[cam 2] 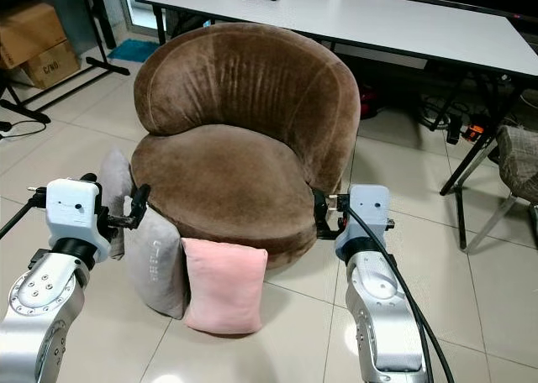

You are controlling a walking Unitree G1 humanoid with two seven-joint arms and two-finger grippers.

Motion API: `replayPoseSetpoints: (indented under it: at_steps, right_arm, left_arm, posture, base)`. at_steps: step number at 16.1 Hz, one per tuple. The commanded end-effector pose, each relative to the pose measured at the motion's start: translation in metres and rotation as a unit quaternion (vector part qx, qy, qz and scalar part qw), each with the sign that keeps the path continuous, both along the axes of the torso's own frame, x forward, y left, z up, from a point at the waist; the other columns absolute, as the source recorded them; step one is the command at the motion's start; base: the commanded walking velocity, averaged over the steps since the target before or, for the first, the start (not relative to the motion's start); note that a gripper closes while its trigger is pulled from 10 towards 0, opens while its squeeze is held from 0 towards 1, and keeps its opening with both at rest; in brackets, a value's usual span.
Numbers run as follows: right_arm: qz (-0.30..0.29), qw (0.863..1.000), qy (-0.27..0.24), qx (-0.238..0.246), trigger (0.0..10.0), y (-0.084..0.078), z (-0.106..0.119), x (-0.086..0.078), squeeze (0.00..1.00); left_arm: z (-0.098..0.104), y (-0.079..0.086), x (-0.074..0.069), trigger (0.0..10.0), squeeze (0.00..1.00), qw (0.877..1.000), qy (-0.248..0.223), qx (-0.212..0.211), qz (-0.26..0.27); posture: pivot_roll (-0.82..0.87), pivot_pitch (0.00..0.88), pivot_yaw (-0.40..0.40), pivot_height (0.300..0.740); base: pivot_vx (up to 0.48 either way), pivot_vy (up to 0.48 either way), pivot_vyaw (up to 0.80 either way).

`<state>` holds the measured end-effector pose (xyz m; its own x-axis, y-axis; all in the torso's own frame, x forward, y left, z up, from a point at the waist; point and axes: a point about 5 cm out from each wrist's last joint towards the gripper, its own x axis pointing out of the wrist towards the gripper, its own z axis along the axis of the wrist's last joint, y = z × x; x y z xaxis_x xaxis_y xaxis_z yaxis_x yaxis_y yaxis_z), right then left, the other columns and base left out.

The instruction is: Move the pillow to the sofa from floor

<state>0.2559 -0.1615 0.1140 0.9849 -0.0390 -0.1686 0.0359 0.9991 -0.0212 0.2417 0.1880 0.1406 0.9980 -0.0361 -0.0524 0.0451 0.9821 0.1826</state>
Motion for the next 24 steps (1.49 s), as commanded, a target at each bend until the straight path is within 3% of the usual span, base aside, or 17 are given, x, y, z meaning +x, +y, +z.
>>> replayPoseSetpoints:
  at_steps: [1,5,8,11,12,19,22,24]
  right_arm:
    - [-0.01,1.0,-0.011,-0.01,10.0,-0.004,0.005,0.002,0.0]
    - [-0.029,0.999,-0.005,-0.04,10.0,-0.008,0.003,0.004,0.0]
    - [-0.018,0.998,-0.008,-0.052,10.0,-0.008,0.005,0.005,0.0]
    - [-0.056,0.997,-0.015,-0.047,10.0,-0.015,0.007,0.006,0.0]
    - [-0.062,0.995,-0.014,-0.072,10.0,-0.018,0.006,0.006,0.0]
    - [-0.114,0.987,-0.038,-0.109,10.0,-0.027,0.009,0.006,0.0]
    - [-0.045,0.998,-0.019,-0.045,10.0,-0.018,0.004,0.005,0.0]
    - [-0.041,0.999,-0.02,-0.028,10.0,-0.016,0.004,0.005,0.0]
  left_arm:
    - [0.003,-0.003,0.001,10.0,0.71,1.0,-0.009,-0.004,-0.01]
    - [0.004,-0.003,0.002,10.0,0.7,1.0,-0.01,-0.005,-0.012]
    - [0.004,-0.003,0.002,10.0,0.71,1.0,-0.01,-0.005,-0.014]
    - [0.004,-0.003,0.003,10.0,0.71,1.0,-0.011,-0.003,-0.016]
    - [0.004,-0.003,0.003,10.0,0.71,1.0,-0.012,0.0,-0.017]
    - [0.003,-0.002,0.002,10.0,0.71,1.0,-0.013,0.006,-0.02]
    - [0.002,-0.003,0.001,10.0,0.71,1.0,-0.013,0.005,-0.021]
    - [0.001,-0.003,0.001,10.0,0.71,1.0,-0.014,0.004,-0.021]
  posture:
    - [0.04,0.0,-0.025,0.74]
    - [0.04,0.0,-0.025,0.74]
    - [0.04,0.0,-0.022,0.74]
    - [0.04,0.0,-0.022,0.74]
    - [0.03,0.0,-0.022,0.74]
    - [0.03,0.0,-0.028,0.74]
    - [0.03,0.0,-0.036,0.74]
    - [0.03,0.0,-0.038,0.74]
  base:
    - [0.266,0.0,0.0]
    - [0.301,0.0,0.0]
    - [0.299,0.0,0.67]
    - [0.298,0.0,0.27]
    - [0.3,0.0,0.0]
    - [0.299,0.0,0.0]
    - [0.292,0.0,0.0]
    - [0.298,0.0,0.0]
